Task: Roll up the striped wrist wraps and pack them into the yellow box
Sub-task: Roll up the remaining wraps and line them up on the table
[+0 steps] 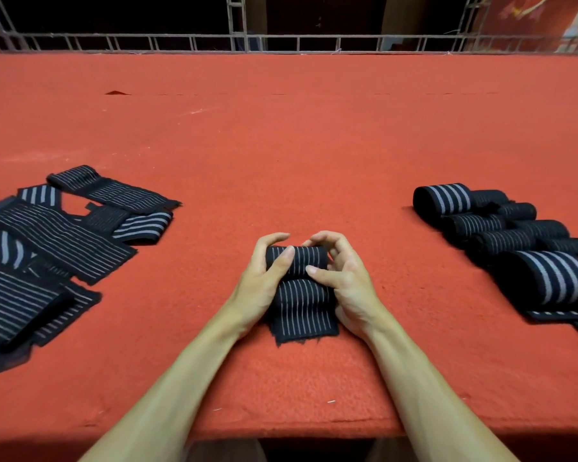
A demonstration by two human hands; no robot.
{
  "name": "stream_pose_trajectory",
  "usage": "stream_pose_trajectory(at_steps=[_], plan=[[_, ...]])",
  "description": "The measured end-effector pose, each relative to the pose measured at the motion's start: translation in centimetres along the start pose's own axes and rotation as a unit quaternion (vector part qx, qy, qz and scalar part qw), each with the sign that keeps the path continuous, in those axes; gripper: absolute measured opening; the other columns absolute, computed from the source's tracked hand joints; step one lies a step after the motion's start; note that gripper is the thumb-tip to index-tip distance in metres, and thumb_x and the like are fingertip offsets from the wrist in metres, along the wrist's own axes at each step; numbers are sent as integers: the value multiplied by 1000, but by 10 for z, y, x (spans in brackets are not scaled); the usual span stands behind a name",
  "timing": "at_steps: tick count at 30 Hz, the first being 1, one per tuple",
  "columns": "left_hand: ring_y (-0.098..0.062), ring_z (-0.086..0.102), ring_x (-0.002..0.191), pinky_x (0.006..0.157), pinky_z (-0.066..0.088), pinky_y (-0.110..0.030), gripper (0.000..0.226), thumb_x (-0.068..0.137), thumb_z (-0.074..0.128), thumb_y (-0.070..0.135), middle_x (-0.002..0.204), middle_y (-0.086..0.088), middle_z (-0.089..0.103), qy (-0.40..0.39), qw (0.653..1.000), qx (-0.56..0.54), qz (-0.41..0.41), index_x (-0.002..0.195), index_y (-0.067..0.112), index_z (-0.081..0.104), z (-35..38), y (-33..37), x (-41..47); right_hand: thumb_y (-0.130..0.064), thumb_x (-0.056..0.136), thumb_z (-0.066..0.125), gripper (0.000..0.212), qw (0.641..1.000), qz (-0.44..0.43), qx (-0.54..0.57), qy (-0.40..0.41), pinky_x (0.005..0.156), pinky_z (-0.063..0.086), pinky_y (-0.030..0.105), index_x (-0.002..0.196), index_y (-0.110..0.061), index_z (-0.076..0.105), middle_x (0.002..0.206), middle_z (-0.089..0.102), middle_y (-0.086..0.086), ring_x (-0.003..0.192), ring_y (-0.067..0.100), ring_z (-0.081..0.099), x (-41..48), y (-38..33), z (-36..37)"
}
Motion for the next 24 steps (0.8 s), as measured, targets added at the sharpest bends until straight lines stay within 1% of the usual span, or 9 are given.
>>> stream_pose_trajectory(at_steps=[2, 4, 9, 12, 15, 18, 19, 22, 24], plan=[[-3, 64, 93, 84, 53, -25, 52, 77, 53, 65, 101, 8, 65, -13, 1000, 24, -2, 121, 38, 47, 3, -2, 0, 15, 74, 57, 47, 1000, -13, 19, -1, 80, 52, 25, 110, -15, 51, 101, 60, 0, 93, 12, 58, 1, -1, -1], [3, 61, 87, 80, 51, -20, 48, 78, 54, 62, 97, 11, 62, -18, 999, 33, 3, 118, 36, 47, 4, -2, 0, 13, 67, 55, 51, 999, -18, 34, 5, 82, 51, 28, 108, -17, 50, 98, 59, -1, 92, 12, 58, 1, -2, -3], [-7, 58, 85, 76, 48, -26, 45, 74, 65, 48, 94, 3, 61, -14, 1000, -14, 23, 108, 22, 53, -1, -4, -1, 10, 63, 48, 54, 999, -6, 47, -10, 78, 53, 29, 110, -16, 48, 98, 62, 0, 93, 14, 59, 2, -2, 0], [-7, 58, 85, 74, 48, -23, 41, 72, 68, 44, 90, 8, 63, -9, 999, -25, 44, 105, 21, 56, -4, -1, -3, -1, 68, 49, 47, 998, 21, 60, -6, 79, 51, 32, 113, -15, 49, 101, 63, 4, 92, 18, 59, 2, 1, 2], [-8, 57, 85, 74, 48, -24, 29, 75, 73, 30, 88, 12, 65, 0, 997, -36, 63, 100, 24, 60, -5, 1, -4, -22, 81, 58, 34, 998, 52, 35, 12, 82, 48, 40, 115, -16, 55, 102, 58, 11, 91, 22, 57, 2, 8, 5], [-13, 60, 97, 86, 49, -32, 26, 73, 75, 21, 101, 6, 65, 19, 996, -10, 90, 95, 33, 66, -9, 3, -4, -44, 85, 67, 39, 995, 36, -59, 66, 86, 48, 37, 112, -17, 61, 99, 62, 0, 92, 13, 58, 2, 9, 2], [-13, 60, 103, 89, 48, -31, 28, 72, 76, 18, 107, 5, 64, 24, 994, 8, 106, 92, 35, 68, -8, 5, -4, -49, 82, 68, 43, 994, 29, -75, 79, 87, 49, 35, 111, -18, 62, 98, 63, -4, 91, 10, 59, 2, 8, 2], [-5, 58, 106, 83, 45, -16, 34, 70, 74, -7, 114, 4, 61, 38, 992, 34, 117, 83, 24, 69, -7, 9, -6, -53, 74, 68, 47, 990, 32, -75, 116, 85, 50, 36, 104, -18, 64, 90, 68, -5, 85, 9, 63, 1, 7, 2], [-4, 58, 107, 84, 46, -16, 33, 69, 74, -6, 116, 3, 61, 37, 992, 36, 113, 86, 22, 68, -7, 8, -6, -46, 77, 69, 39, 986, 36, -76, 143, 81, 50, 36, 101, -15, 66, 88, 69, 2, 81, 11, 64, 1, 6, 1]])
Point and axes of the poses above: each hand's wrist, its own x-axis towards the middle knuckle, its own z-axis out of the palm, y = z × x, the point moved 4 cm from there along x, towards the middle knuckle
